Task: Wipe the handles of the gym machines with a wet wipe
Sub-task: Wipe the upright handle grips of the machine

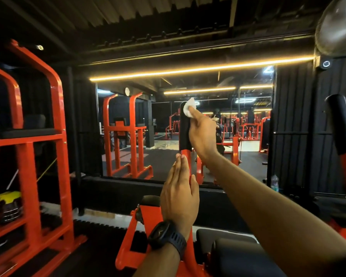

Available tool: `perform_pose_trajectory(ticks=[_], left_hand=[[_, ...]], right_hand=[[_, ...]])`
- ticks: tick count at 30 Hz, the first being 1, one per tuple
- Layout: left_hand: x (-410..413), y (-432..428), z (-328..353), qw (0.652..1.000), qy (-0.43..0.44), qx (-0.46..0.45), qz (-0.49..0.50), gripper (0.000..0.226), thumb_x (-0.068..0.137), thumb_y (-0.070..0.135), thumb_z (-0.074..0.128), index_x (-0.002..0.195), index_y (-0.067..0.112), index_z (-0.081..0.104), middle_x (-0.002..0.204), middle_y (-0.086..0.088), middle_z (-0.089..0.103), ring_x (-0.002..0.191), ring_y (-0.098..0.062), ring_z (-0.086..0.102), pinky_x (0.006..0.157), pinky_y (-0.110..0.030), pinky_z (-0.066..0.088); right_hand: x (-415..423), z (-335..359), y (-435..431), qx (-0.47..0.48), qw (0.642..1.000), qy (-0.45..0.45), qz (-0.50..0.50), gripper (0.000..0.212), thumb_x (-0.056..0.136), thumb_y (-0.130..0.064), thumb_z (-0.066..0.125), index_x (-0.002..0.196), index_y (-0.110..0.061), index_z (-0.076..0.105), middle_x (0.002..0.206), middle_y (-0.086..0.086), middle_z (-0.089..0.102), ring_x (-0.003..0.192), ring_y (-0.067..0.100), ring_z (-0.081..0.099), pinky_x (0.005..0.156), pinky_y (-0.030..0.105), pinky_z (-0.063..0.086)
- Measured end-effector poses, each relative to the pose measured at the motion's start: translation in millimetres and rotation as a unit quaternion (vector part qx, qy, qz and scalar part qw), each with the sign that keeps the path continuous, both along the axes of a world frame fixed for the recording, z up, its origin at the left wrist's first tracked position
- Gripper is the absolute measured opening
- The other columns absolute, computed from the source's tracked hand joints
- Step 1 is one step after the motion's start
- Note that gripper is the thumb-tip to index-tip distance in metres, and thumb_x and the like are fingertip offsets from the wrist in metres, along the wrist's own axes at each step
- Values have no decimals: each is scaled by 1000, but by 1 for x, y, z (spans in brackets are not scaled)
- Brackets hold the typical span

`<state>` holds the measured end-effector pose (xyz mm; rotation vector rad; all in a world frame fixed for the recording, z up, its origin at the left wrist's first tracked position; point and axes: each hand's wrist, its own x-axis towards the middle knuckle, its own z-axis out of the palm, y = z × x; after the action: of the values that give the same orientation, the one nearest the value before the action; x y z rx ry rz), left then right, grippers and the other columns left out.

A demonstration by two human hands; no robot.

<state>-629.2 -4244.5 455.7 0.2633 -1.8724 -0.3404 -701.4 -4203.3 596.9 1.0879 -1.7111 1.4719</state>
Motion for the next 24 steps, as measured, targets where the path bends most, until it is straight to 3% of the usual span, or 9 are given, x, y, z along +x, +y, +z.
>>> perform_pose_trajectory(ticks=[3, 5, 7, 13, 15, 18, 20, 22, 24], left_hand=[[-1, 0, 2, 1000, 0, -2, 13, 66, 96, 25, 64, 152, 18, 30, 155, -1, 41, 138, -17, 45, 102, -38, 51], [0, 0, 2, 1000, 5, -7, 4, 67, 97, 24, 62, 152, 19, 24, 156, -1, 40, 139, -17, 44, 103, -38, 50], [0, 0, 2, 1000, 2, -8, 1, 67, 99, 25, 59, 151, 21, 17, 157, -1, 37, 140, -18, 42, 106, -37, 47], [1, 1, 1, 1000, -10, -2, 11, 65, 101, 27, 55, 151, 22, 15, 158, 0, 34, 142, -17, 39, 110, -32, 35], [1, 0, 2, 1000, -13, -5, 9, 64, 101, 27, 55, 152, 21, 17, 159, -1, 34, 143, -17, 38, 111, -34, 38], [1, -1, 2, 1000, -21, 7, 6, 62, 103, 28, 53, 155, 20, 21, 160, 1, 31, 145, -15, 35, 113, -35, 38], [2, 0, 2, 1000, -24, 3, 7, 63, 102, 28, 52, 155, 20, 19, 160, 1, 31, 145, -15, 35, 113, -36, 40], [2, 0, 3, 1000, -20, -3, 5, 65, 101, 27, 55, 153, 20, 17, 159, 0, 33, 144, -17, 37, 110, -37, 43], [1, -1, 3, 1000, -19, 1, 2, 65, 99, 26, 58, 154, 18, 24, 158, -1, 35, 143, -17, 40, 108, -39, 47]], right_hand=[[10, -21, 7, -2, 1000, -29, 3, 39, 104, -7, 45, 142, -14, 51, 114, 1, 66, 90, 7, 66, 81, 27, 60], [7, -23, 14, 24, 999, -38, 17, 39, 104, -8, 45, 141, -13, 51, 112, -5, 63, 89, 3, 64, 81, 23, 58], [-4, -3, 12, 11, 998, -58, 18, 33, 103, -7, 45, 133, -9, 58, 116, 2, 67, 91, 6, 65, 84, 27, 58], [-13, -18, 7, -2, 989, -124, 77, 25, 105, -12, 43, 99, -11, 67, 91, 7, 70, 86, 20, 71, 70, 33, 61], [-17, -13, 11, -2, 980, -157, 121, 24, 103, -10, 44, 99, -8, 67, 93, 13, 71, 90, 28, 71, 77, 43, 61], [-16, -3, 7, -52, 955, -214, 199, 23, 104, -9, 43, 105, -1, 65, 97, 18, 67, 91, 29, 68, 84, 45, 59], [-12, -23, 6, -52, 964, -179, 190, 24, 104, -11, 43, 105, -6, 67, 100, 15, 70, 93, 24, 69, 82, 42, 60], [-6, -51, 16, -19, 990, -73, 119, 24, 103, -9, 47, 114, -13, 69, 108, 0, 71, 97, 1, 67, 83, 23, 55], [-5, -71, 28, 35, 997, 64, 37, 36, 98, -9, 50, 133, -11, 60, 131, -3, 61, 122, -8, 52, 101, 16, 44]])
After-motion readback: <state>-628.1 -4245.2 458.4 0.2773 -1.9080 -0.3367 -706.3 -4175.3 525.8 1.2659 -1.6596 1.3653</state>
